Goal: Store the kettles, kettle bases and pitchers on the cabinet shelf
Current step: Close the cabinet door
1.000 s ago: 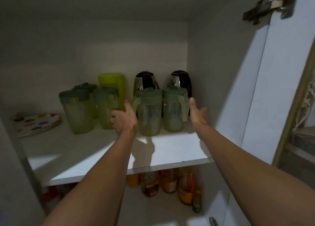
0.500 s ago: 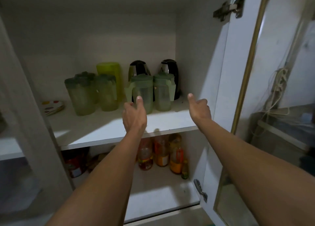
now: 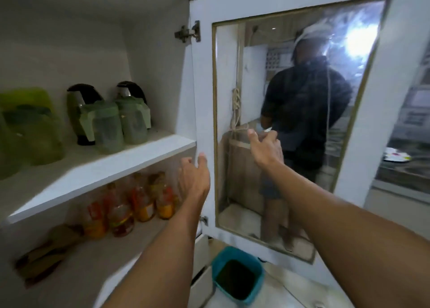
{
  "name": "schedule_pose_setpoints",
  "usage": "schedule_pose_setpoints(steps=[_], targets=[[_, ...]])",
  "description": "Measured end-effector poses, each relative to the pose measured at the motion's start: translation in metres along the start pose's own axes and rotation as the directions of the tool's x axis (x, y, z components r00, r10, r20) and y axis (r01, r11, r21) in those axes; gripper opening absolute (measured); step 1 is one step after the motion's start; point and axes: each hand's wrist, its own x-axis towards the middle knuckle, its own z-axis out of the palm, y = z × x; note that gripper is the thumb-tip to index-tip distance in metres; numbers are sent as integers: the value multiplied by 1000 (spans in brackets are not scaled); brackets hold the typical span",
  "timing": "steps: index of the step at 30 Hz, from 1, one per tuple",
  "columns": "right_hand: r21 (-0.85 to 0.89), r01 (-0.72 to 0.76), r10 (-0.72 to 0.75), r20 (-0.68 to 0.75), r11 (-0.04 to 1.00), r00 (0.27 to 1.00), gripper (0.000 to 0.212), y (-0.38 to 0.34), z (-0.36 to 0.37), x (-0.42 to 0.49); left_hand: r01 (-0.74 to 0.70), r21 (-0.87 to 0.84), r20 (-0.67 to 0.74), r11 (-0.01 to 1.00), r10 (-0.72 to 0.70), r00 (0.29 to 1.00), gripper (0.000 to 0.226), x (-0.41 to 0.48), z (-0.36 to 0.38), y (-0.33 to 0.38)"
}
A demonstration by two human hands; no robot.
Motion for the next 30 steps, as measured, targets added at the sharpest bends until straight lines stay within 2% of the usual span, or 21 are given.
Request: schedule_pose_setpoints(steps=[3, 6, 10, 13, 16, 21, 25, 30], targets=[[-57, -67, 55, -187, 996, 981, 65, 17, -73, -6, -63, -55, 152, 996, 71, 986, 50, -48, 37, 31], [-71, -114, 85, -322, 991, 943, 58, 32, -141, -6, -123, -129, 295, 984, 157, 942, 53, -96, 71, 57], [-23, -175, 153, -379, 984, 913, 56, 48, -202, -5, -201, -154, 364, 967, 245, 899, 58, -138, 106, 83], [15, -163, 155, -395, 987, 905, 58, 63, -235, -1, -229, -144, 423, 963, 269, 866, 63, -164, 132, 97], [41, -149, 153, -394, 988, 906, 58, 81, -263, 11, -250, -147, 465, 957, 290, 837, 66, -185, 163, 109], [57, -113, 126, -363, 992, 923, 59, 109, -299, 47, -255, -128, 435, 958, 285, 854, 70, -205, 222, 130], [116, -85, 111, -242, 990, 964, 77, 125, -313, 80, -279, -97, 404, 955, 294, 866, 70, -219, 264, 142], [196, -43, 54, -51, 980, 997, 89, 127, -303, 107, -265, -64, 371, 962, 270, 888, 74, -228, 291, 141]])
